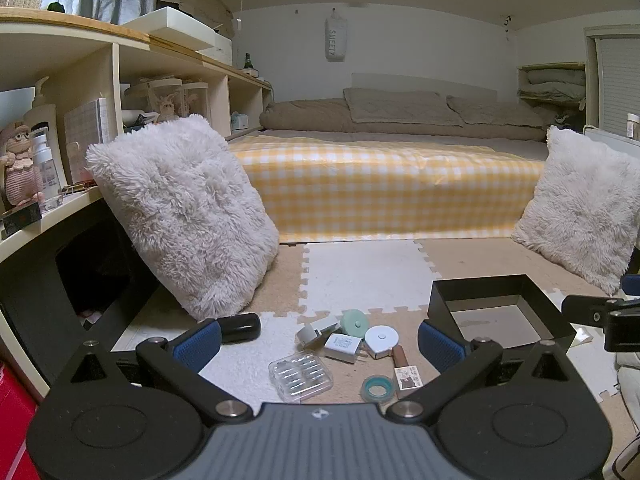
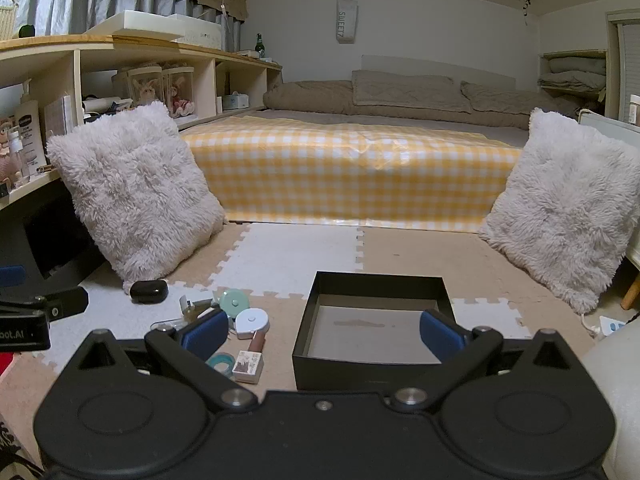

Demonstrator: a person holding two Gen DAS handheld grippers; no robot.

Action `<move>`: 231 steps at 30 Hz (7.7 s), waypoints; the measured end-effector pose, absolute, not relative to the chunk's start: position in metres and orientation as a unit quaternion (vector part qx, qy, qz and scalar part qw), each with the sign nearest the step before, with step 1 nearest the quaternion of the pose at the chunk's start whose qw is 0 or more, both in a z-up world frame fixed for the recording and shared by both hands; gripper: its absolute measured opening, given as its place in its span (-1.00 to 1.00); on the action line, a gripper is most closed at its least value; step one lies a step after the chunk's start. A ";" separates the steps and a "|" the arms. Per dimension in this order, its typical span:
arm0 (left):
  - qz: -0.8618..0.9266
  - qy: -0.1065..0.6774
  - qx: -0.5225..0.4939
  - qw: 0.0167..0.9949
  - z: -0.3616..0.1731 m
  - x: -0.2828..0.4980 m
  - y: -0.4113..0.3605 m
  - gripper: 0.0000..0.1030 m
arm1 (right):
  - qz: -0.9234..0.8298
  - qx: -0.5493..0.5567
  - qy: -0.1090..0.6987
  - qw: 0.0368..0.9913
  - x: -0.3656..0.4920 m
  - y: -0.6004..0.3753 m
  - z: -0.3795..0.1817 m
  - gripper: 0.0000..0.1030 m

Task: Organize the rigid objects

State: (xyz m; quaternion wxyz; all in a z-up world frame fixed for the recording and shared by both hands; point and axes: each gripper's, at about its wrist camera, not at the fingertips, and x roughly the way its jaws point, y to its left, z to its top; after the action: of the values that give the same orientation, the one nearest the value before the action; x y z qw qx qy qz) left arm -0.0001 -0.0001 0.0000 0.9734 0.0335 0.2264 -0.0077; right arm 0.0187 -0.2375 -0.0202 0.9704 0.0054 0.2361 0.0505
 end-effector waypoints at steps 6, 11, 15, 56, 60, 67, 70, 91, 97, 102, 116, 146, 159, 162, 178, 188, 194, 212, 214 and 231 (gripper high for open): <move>-0.008 0.227 0.033 0.973 0.000 0.000 0.000 1.00 | 0.050 0.005 0.236 0.970 0.019 -0.238 -0.020 1.00; -0.008 0.227 0.033 0.973 0.000 0.000 0.000 1.00 | 0.050 0.005 0.236 0.970 0.019 -0.238 -0.020 1.00; -0.008 0.227 0.033 0.973 0.000 0.000 0.000 1.00 | 0.051 0.004 0.237 0.970 0.019 -0.237 -0.020 1.00; -0.008 0.228 0.032 0.973 0.000 0.000 0.000 1.00 | 0.050 0.004 0.237 0.970 0.019 -0.237 -0.020 1.00; -0.008 0.228 0.032 0.973 0.000 0.000 0.000 1.00 | 0.050 0.004 0.238 0.970 0.019 -0.237 -0.020 1.00; -0.009 0.228 0.032 0.973 0.000 0.000 0.000 1.00 | 0.050 0.003 0.237 0.970 0.019 -0.237 -0.020 1.00; -0.009 0.228 0.032 0.973 0.000 0.000 0.000 1.00 | 0.050 0.003 0.238 0.970 0.019 -0.237 -0.019 1.00; -0.007 0.216 0.030 0.976 0.008 0.026 -0.007 1.00 | -0.002 0.040 0.228 0.973 0.062 -0.278 -0.011 1.00; 0.001 0.211 0.047 0.976 0.008 0.046 -0.011 1.00 | -0.025 0.059 0.219 0.974 0.091 -0.304 -0.015 1.00; 0.010 0.220 0.054 0.974 0.006 0.069 -0.010 1.00 | -0.039 0.055 0.213 0.975 0.115 -0.325 -0.022 1.00; 0.006 0.365 -0.002 0.931 -0.039 0.141 0.011 1.00 | -0.057 0.085 0.342 0.934 0.197 -0.377 -0.081 0.62; 0.088 0.540 -0.184 0.817 -0.152 0.234 0.057 0.83 | 0.016 0.052 0.462 0.885 0.252 -0.354 -0.127 -0.93; 0.078 0.533 -0.210 0.816 -0.138 0.229 0.048 0.41 | 0.043 0.060 0.457 0.886 0.253 -0.345 -0.128 -0.93; 0.041 0.512 -0.209 0.832 -0.119 0.222 0.035 0.41 | 0.041 0.064 0.456 0.887 0.253 -0.345 -0.129 -0.93; -0.176 0.458 -0.159 0.857 -0.077 0.204 -0.078 0.41 | 0.038 0.074 0.465 0.882 0.255 -0.347 -0.129 -0.92; -0.179 0.462 -0.120 0.860 -0.095 0.213 -0.110 0.41 | 0.036 0.077 0.465 0.881 0.255 -0.346 -0.129 -0.92; -0.173 0.469 -0.122 0.857 -0.099 0.211 -0.103 0.43 | 0.036 0.078 0.466 0.881 0.255 -0.347 -0.129 -0.92; -0.172 0.470 -0.106 0.859 -0.081 0.198 -0.076 1.00 | 0.035 0.078 0.474 0.876 0.255 -0.346 -0.127 -0.92; -0.163 0.466 -0.099 0.864 -0.078 0.197 -0.068 1.00 | 0.035 0.079 0.474 0.876 0.255 -0.346 -0.127 -0.92; -0.180 0.497 0.045 0.848 -0.097 0.190 -0.040 0.35 | 0.034 0.093 0.472 0.876 0.254 -0.350 -0.128 -0.92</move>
State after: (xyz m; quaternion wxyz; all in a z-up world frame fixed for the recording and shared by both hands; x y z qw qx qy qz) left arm 0.1903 -0.0396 -0.0966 0.8480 0.0447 0.4967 -0.1797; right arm 0.2543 -0.3495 -0.1276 0.8758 0.0925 0.4724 0.0344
